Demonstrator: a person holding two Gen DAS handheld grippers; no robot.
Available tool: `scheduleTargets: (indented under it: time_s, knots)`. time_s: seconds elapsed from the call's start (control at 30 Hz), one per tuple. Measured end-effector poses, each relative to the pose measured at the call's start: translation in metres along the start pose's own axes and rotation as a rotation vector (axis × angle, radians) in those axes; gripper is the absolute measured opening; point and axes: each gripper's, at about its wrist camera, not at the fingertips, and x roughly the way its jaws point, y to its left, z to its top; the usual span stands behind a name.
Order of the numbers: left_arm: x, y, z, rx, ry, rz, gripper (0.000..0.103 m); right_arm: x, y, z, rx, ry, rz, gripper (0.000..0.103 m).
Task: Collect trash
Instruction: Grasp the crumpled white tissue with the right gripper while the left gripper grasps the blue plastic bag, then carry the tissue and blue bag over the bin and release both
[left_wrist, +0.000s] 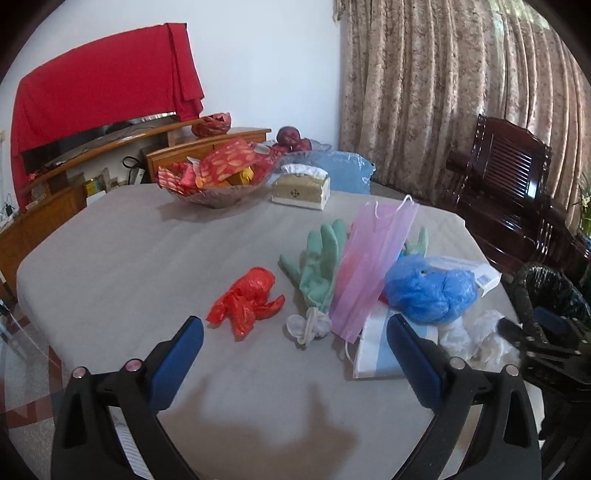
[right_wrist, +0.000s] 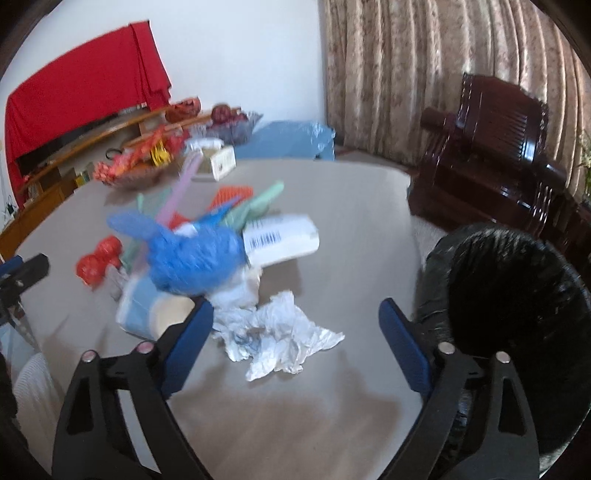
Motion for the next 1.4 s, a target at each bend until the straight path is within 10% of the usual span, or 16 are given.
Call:
scheduleTargets:
  time_s: [0.4, 1.4]
  knots:
    - [0.021, -0.013, -0.009, 0.03, 0.062, -0.028, 0.097, 0.011, -0.009, -0.008, -0.005, 0.093, 0.18, 0.019]
    - [0.077, -0.111, 0.014, 0.084, 0.079, -0.236, 0.087, -0.03, -0.048, 0.012, 0.02, -0.006, 0.082, 0.019]
